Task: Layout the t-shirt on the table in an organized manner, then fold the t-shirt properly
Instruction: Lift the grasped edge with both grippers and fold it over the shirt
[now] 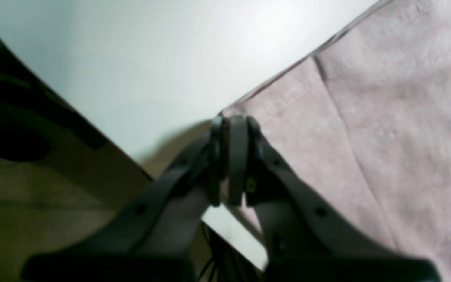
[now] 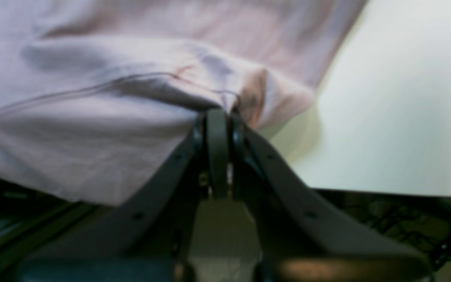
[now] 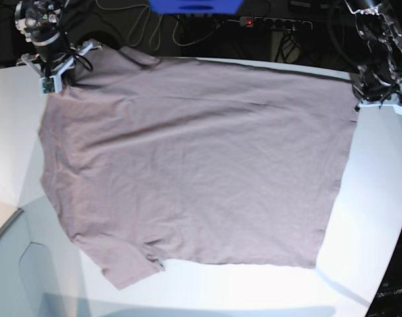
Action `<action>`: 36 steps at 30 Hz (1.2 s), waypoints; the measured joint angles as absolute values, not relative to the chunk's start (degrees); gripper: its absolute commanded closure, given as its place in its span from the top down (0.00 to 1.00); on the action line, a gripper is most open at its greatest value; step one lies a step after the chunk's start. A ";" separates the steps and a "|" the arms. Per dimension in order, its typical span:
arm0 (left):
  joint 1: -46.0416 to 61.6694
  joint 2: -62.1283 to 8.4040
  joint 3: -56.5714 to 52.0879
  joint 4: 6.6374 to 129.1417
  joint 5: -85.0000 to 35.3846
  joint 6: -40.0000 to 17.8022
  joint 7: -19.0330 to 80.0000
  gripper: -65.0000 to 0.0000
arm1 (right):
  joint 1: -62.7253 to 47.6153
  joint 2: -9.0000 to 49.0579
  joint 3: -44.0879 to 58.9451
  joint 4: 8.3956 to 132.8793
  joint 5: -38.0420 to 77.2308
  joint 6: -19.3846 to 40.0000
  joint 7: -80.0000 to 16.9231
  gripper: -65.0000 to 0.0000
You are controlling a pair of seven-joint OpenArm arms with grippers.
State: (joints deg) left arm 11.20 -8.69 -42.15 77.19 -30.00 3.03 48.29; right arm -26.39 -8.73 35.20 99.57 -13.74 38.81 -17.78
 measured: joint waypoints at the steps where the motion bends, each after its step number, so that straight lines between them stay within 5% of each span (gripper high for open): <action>1: 11.90 -8.58 -42.11 78.11 -29.95 3.18 49.04 0.00 | -26.22 -8.75 35.20 99.94 -13.74 38.83 -17.93 0.00; 36: 6.22 -6.76 -41.89 88.42 -30.00 3.27 49.78 0.00 | -13.87 -6.35 34.87 100.18 -14.15 38.96 -18.22 0.00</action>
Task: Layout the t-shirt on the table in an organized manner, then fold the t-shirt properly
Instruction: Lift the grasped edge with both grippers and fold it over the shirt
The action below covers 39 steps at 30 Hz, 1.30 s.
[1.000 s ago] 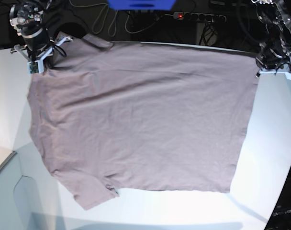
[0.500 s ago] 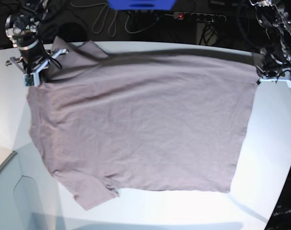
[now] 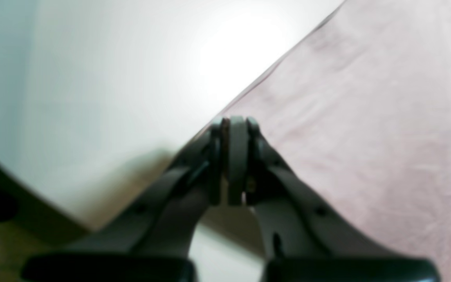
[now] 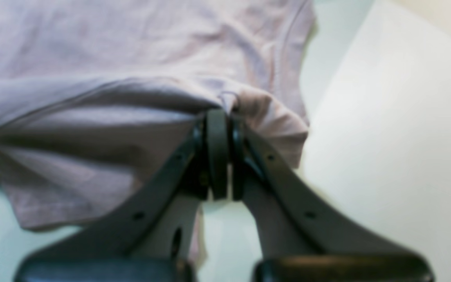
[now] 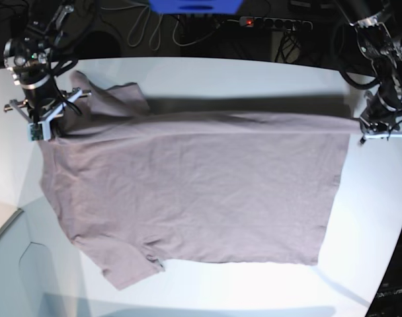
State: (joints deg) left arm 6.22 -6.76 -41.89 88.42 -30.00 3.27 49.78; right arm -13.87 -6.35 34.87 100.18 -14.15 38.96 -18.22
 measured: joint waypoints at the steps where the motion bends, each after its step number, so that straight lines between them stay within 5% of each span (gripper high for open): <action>1: 5.43 -6.79 -41.89 88.20 -29.98 3.29 49.87 0.00 | -13.13 -6.37 34.87 100.16 -14.20 38.96 -18.24 0.00; 39: -14.76 -7.29 -37.93 73.58 -28.95 3.46 49.21 0.00 | 8.14 4.86 24.73 75.88 -14.33 39.20 -18.04 0.00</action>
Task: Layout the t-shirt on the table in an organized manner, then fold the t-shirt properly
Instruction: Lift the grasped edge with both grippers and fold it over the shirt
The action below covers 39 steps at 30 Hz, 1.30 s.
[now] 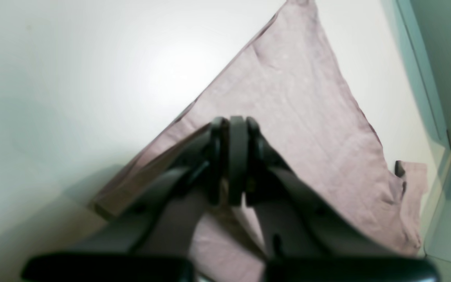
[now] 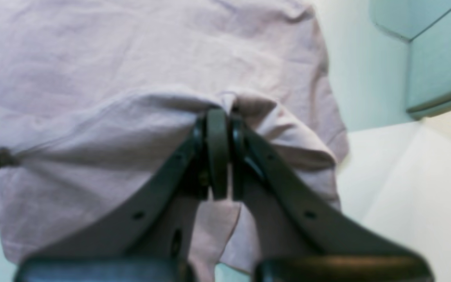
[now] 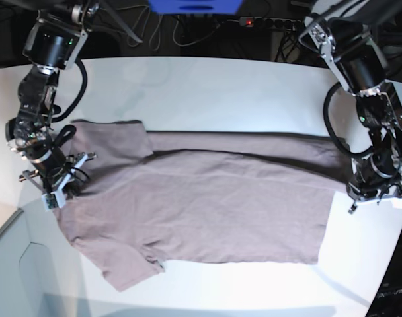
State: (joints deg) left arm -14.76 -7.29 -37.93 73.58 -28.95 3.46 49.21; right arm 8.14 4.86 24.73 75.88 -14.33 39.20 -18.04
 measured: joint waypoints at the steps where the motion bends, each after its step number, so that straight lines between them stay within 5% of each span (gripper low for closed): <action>1: -14.76 -7.29 -37.93 73.58 -28.95 3.46 49.23 0.00 | 8.40 4.84 24.73 75.59 -14.35 39.20 -18.00 0.00; 27: -14.17 -7.40 -38.11 70.06 -29.12 3.46 49.21 0.00 | 4.75 5.85 25.10 76.07 -14.15 39.22 -17.67 0.00; 39: -14.44 -7.42 -38.15 70.06 -29.12 3.46 49.06 0.00 | -2.31 5.61 26.46 88.38 -13.72 39.22 -18.06 0.00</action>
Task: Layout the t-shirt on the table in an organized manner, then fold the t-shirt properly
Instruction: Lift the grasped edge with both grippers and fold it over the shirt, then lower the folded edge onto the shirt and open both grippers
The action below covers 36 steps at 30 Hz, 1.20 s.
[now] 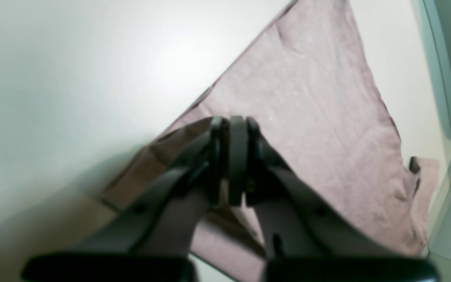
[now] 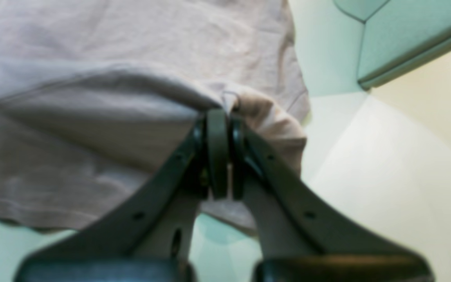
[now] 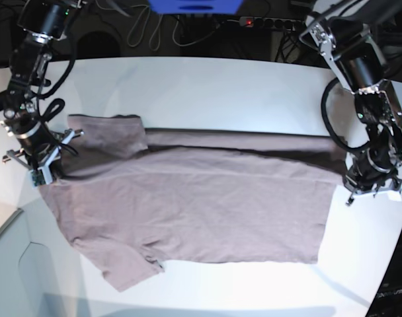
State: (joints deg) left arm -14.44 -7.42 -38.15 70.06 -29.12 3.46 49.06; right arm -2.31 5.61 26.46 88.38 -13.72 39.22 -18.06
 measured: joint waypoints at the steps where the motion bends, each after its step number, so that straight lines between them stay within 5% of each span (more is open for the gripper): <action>1: -14.46 -7.38 -38.13 70.06 -29.12 3.49 49.06 0.00 | -2.81 5.52 26.46 88.64 -13.67 39.22 -18.06 0.00; 14: -14.61 -7.29 -38.13 70.06 -29.12 3.46 49.01 0.00 | -5.65 5.54 26.46 88.09 -13.67 39.20 -17.98 0.00; 30: -14.76 -7.03 -38.06 70.02 -29.10 3.46 48.99 0.01 | 4.71 6.04 26.46 73.67 -14.11 39.20 -17.85 0.00; 32: -14.94 -7.49 -38.13 68.29 -29.19 3.44 48.86 0.10 | 4.89 6.33 26.48 73.23 -14.15 39.20 -18.13 0.06; 36: -15.29 -8.40 -38.13 63.68 -28.97 3.55 49.15 0.42 | 5.52 6.48 26.46 72.79 -14.31 39.20 -18.17 0.26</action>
State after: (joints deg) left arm -15.29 -8.40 -38.13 63.68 -28.97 3.55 49.15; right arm 5.52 6.48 26.46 72.79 -14.31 39.20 -18.17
